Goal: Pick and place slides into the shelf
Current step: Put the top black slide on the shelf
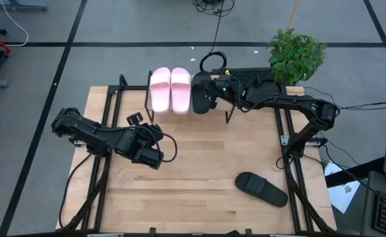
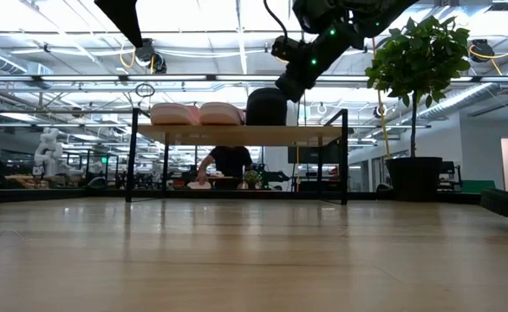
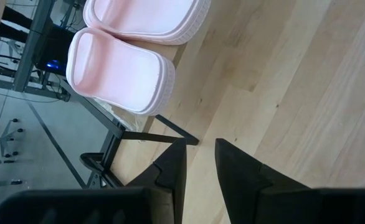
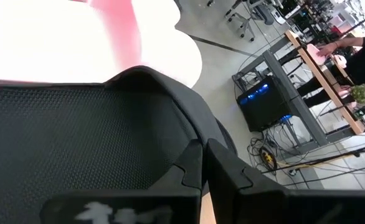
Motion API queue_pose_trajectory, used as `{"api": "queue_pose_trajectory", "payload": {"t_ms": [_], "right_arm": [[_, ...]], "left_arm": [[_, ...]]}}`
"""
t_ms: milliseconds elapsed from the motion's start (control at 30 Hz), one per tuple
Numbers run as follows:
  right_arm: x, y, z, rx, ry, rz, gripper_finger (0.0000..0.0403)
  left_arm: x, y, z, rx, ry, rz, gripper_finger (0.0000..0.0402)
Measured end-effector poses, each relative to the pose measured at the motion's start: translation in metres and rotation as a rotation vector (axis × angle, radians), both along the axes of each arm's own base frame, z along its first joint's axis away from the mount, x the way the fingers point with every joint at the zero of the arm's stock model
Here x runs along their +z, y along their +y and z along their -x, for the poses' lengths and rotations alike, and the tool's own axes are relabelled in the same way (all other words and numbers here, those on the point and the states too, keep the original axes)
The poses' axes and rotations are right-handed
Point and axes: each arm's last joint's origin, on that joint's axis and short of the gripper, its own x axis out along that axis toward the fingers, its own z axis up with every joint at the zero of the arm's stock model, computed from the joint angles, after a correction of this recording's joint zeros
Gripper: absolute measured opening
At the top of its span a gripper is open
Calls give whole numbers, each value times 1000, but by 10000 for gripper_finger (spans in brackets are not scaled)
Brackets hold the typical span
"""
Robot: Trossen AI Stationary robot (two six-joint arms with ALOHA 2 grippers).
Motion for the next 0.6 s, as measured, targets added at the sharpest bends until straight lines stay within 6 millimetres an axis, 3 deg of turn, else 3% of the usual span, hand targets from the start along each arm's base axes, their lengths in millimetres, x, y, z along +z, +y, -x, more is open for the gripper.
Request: {"api": "queue_pose_trajectory", "payload": {"t_ms": [433, 600], "right_arm": [[0, 0, 0, 3, 0, -1, 0], [-11, -2, -6, 3, 21, -10, 0]], "left_arm": [[0, 0, 0, 1, -1, 0, 88], [0, 0, 0, 1, -2, 0, 88]]}}
